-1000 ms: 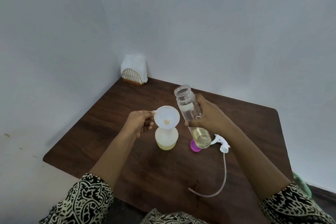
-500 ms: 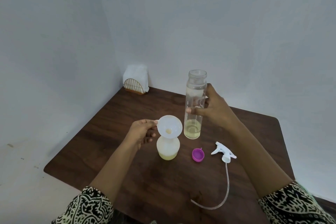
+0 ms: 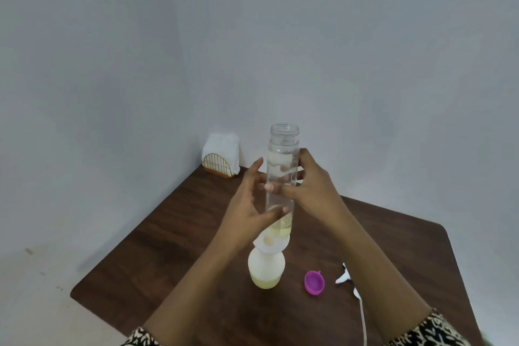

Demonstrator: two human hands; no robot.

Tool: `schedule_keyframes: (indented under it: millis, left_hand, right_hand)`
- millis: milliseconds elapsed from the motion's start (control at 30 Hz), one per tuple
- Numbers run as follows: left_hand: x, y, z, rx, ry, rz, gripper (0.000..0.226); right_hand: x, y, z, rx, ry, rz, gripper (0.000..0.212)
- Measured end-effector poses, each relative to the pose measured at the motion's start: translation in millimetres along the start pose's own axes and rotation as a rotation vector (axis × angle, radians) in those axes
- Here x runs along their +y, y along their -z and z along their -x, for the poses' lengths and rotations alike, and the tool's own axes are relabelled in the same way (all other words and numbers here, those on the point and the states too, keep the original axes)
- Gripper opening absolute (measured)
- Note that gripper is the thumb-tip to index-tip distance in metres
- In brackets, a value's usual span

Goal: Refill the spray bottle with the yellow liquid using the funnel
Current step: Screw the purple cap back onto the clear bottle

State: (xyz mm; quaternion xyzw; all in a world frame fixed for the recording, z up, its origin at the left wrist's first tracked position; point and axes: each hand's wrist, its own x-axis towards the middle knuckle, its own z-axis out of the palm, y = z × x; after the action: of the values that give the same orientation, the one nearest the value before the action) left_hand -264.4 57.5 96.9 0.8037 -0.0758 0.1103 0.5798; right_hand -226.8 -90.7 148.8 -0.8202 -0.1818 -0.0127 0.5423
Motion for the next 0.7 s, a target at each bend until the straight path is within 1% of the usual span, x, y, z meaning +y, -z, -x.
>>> schedule_keyframes:
  millis: [33,100,133,200,267,300,367,433,467,500,533,567,633,700]
  left_hand:
    - [5,-1,-3,0.013,0.002,0.043,0.089]
    - [13,-3,-7,0.083,0.018,0.081,0.069]
    - [16,-3,-8,0.124,0.025,0.063,0.058]
    - [15,0,-9,0.175,0.047,0.044,0.045]
    - [10,5,-10,0.171,0.06,0.1,0.044]
    - [8,7,-10,0.166,0.071,0.121,0.047]
    - [3,12,-12,0.189,0.091,0.13,0.049]
    - [-1,17,-13,0.224,0.101,0.137,0.052]
    - [-2,19,-14,0.234,0.109,0.14,0.054]
    - [-2,20,-14,0.238,0.119,0.141,0.055]
    - [-4,21,-15,0.238,0.134,0.141,0.056]
    - [-5,22,-15,0.236,0.145,0.146,0.057]
    - [-7,24,-15,0.223,0.162,0.16,0.059]
    - [-11,24,-14,0.207,0.172,0.162,0.063]
  right_hand:
    - [-4,-4,-1,-0.008,0.008,-0.021,0.057]
    - [-9,-12,-3,-0.038,0.021,-0.024,0.057]
    - [-10,-15,-4,-0.059,0.025,-0.013,0.057]
    - [-10,-18,-7,-0.134,0.013,-0.032,0.06]
    - [-4,-18,-8,-0.217,-0.022,-0.125,0.065]
    - [0,-16,-8,-0.234,-0.033,-0.154,0.064]
    - [11,-10,-9,-0.216,-0.048,-0.114,0.055]
    - [34,-3,-11,-0.139,-0.07,0.069,0.046]
    - [51,-1,-13,-0.125,-0.09,0.193,0.041]
    - [70,2,-13,-0.149,-0.12,0.334,0.037]
    - [91,3,-13,-0.216,-0.164,0.487,0.035]
    - [114,3,-12,-0.319,-0.223,0.637,0.037]
    - [154,-2,-1,-0.571,-0.356,0.878,0.051]
    - [185,-11,14,-0.757,-0.427,1.012,0.068]
